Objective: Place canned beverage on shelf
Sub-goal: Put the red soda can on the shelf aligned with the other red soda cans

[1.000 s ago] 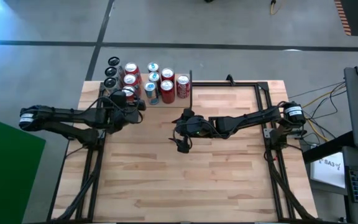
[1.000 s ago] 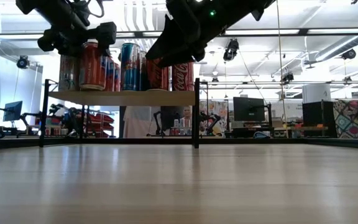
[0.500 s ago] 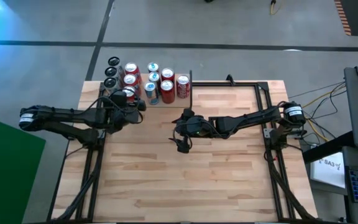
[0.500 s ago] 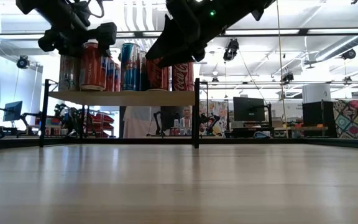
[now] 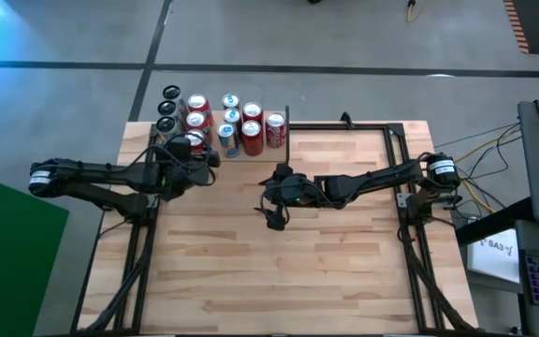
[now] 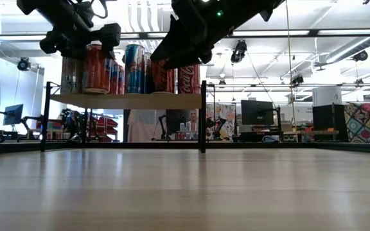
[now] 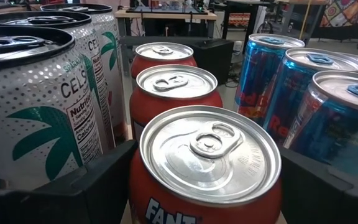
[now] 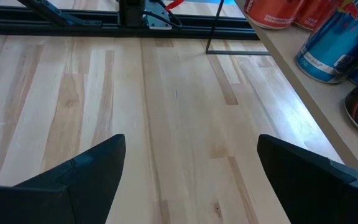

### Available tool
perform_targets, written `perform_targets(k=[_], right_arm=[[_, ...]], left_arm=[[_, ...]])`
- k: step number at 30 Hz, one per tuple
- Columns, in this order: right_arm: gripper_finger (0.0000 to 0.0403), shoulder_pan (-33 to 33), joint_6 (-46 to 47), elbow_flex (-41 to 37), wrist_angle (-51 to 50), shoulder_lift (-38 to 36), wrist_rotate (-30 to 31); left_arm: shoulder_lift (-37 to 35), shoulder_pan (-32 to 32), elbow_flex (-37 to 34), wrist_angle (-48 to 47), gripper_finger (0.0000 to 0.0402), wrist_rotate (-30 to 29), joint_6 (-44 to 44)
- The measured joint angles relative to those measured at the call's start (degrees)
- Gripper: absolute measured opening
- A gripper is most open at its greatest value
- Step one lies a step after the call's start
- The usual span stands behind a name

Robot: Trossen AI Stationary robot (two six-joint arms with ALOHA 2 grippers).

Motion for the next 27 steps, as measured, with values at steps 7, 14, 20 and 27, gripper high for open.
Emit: perform_targets(k=[7,14,20,27], right_arm=[[0.0354,0.0,0.0,0.0,0.0,0.0,0.0],[0.0354,0.0,0.0,0.0,-0.1,0.0,0.0],[0.0354,0.0,0.0,0.0,-0.1,0.0,0.0],[0.0354,0.0,0.0,0.0,-0.3,0.0,0.0]], left_arm=[[0.0,0.0,0.0,0.0,0.0315,0.0,0.0],[0.3,0.0,0.0,0.1,0.0315,0.0,0.0],[2.3,0.0,0.0,0.7,0.0315,-0.9,0.0],[2.7,0.3,0.0,0.5,0.0332,-0.2,0.0]])
